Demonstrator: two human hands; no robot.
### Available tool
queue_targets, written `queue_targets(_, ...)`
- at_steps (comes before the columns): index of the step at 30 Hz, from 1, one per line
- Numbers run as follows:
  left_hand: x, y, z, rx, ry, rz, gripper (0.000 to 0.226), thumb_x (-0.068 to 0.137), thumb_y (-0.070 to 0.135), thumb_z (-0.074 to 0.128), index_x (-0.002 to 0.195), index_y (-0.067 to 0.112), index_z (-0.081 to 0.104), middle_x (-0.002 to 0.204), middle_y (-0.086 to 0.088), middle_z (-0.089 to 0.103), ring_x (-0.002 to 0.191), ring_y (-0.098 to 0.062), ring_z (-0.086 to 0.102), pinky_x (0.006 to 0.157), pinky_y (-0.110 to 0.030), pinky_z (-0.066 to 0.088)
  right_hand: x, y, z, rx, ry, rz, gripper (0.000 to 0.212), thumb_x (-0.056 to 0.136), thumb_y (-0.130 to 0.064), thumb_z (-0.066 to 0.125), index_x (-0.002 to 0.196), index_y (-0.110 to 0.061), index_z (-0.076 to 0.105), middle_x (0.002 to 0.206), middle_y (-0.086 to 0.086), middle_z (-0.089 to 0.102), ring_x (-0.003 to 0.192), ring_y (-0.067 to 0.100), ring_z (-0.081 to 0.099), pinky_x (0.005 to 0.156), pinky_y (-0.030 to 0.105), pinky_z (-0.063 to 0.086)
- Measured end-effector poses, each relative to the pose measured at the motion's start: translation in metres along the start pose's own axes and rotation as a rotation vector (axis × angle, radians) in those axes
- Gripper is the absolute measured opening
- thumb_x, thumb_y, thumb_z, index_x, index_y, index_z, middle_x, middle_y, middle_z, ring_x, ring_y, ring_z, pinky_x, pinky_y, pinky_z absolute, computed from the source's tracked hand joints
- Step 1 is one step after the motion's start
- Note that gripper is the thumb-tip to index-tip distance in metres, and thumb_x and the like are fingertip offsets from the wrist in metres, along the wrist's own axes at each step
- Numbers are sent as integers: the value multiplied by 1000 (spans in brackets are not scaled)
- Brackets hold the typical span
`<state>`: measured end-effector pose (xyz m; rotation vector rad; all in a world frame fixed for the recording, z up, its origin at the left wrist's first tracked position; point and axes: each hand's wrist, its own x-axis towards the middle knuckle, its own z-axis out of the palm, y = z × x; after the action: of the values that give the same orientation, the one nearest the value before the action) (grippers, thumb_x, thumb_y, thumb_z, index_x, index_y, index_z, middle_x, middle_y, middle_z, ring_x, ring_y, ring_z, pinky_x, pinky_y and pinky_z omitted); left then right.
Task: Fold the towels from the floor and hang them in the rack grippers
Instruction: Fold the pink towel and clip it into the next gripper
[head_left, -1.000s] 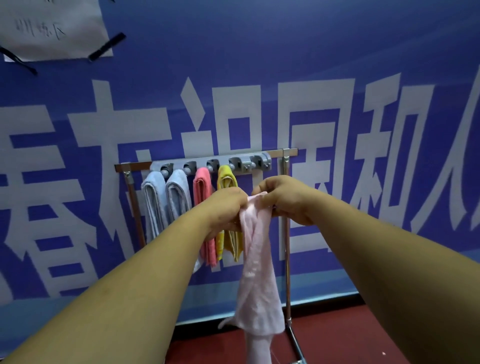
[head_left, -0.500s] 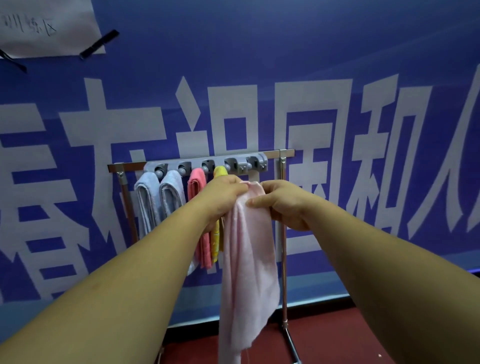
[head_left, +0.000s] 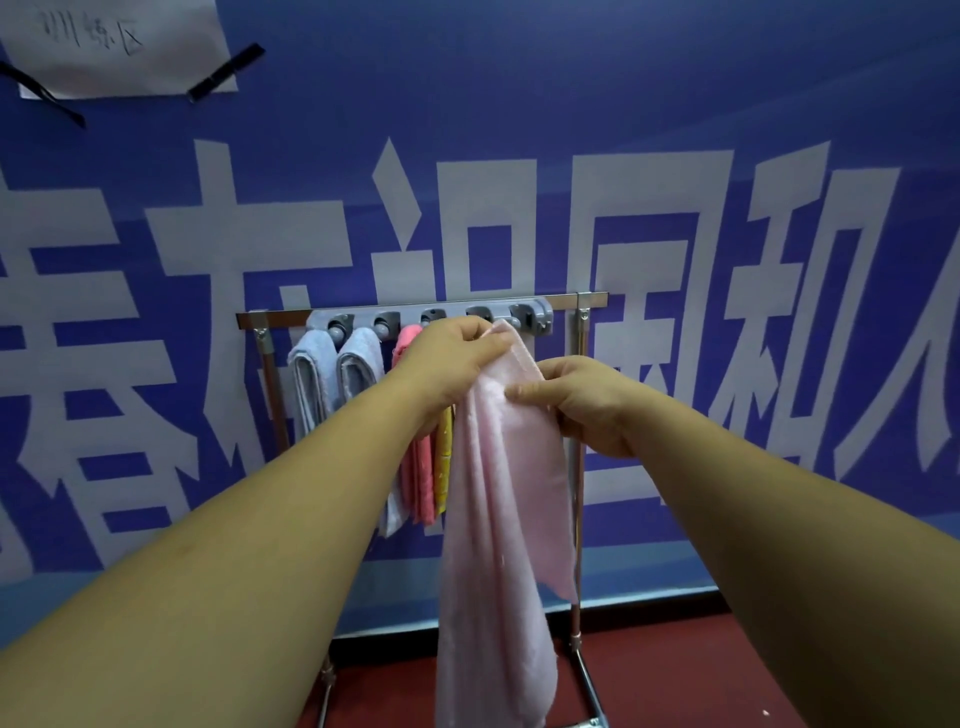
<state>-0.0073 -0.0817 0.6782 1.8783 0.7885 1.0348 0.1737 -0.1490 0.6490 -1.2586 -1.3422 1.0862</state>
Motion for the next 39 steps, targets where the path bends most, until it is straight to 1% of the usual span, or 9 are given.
queue_targets(2, -1, 2, -1, -55, 76, 14, 29, 97, 41, 71, 88, 14, 74, 81, -4, 66, 77, -20, 59, 75, -39, 51, -2, 6, 0, -18, 26, 18, 22, 97, -18, 74, 114, -4, 78, 108, 16, 80, 100, 32, 78, 87, 43, 63)
queue_targets(7, -5, 2, -6, -226, 248, 3, 28, 98, 41, 69, 83, 17, 72, 81, -15, 64, 76, -21, 57, 74, -37, 49, -11, 50, -4, -52, 125, 114, 24, 98, -30, 75, 108, -9, 80, 105, 17, 80, 104, 41, 75, 95, 57, 61)
queue_targets(10, -9, -6, -9, -294, 324, -8, 30, 100, 35, 68, 74, 22, 66, 82, -13, 56, 77, -23, 50, 73, -39, 45, -20, 75, -5, -134, 199, 150, 23, 99, -35, 72, 101, -15, 82, 97, 8, 82, 94, 30, 77, 91, 48, 62)
queue_targets(12, -10, -12, -12, -347, 375, -33, 31, 101, 32, 68, 72, 23, 66, 83, -10, 54, 78, -23, 49, 74, -39, 45, -23, 89, -7, -173, 249, 156, 24, 100, -36, 70, 100, -15, 82, 96, 11, 81, 86, 26, 74, 87, 50, 61)
queue_targets(18, -12, -27, -20, -363, 449, -105, 19, 105, 31, 65, 95, 16, 71, 88, -7, 58, 80, -21, 53, 72, -33, 45, -32, 110, -23, -239, 384, 237, 25, 104, -39, 64, 105, -19, 78, 95, 7, 80, 87, 30, 74, 65, 38, 59)
queue_targets(22, -10, -37, -22, -342, 465, -133, 22, 104, 35, 66, 92, 19, 75, 94, -8, 62, 87, -23, 55, 78, -37, 46, -25, 109, -23, -231, 401, 249, 26, 104, -37, 65, 103, -15, 78, 94, 10, 80, 87, 33, 75, 67, 39, 61)
queue_targets(27, -8, -54, -36, -301, 552, -128, 23, 102, 33, 67, 83, 20, 67, 87, -5, 50, 80, -20, 44, 75, -37, 38, -21, 114, -32, -233, 426, 306, 25, 104, -33, 64, 104, -11, 76, 96, 13, 77, 87, 32, 72, 73, 42, 65)
queue_targets(32, -12, -72, -49, -266, 610, -151, 24, 98, 36, 69, 79, 23, 66, 85, -4, 48, 79, -20, 43, 76, -37, 37, -21, 119, -41, -129, 400, 332, 27, 105, -25, 65, 99, -2, 77, 86, 17, 75, 74, 29, 70, 70, 42, 66)
queue_targets(39, -27, -103, -36, -164, 598, -242, 35, 95, 37, 71, 77, 8, 69, 74, -9, 52, 69, -21, 48, 66, -36, 42, -22, 96, -32, -34, 316, 473, 20, 105, -3, 52, 116, 1, 68, 96, 21, 73, 72, 29, 74, 65, 43, 66)
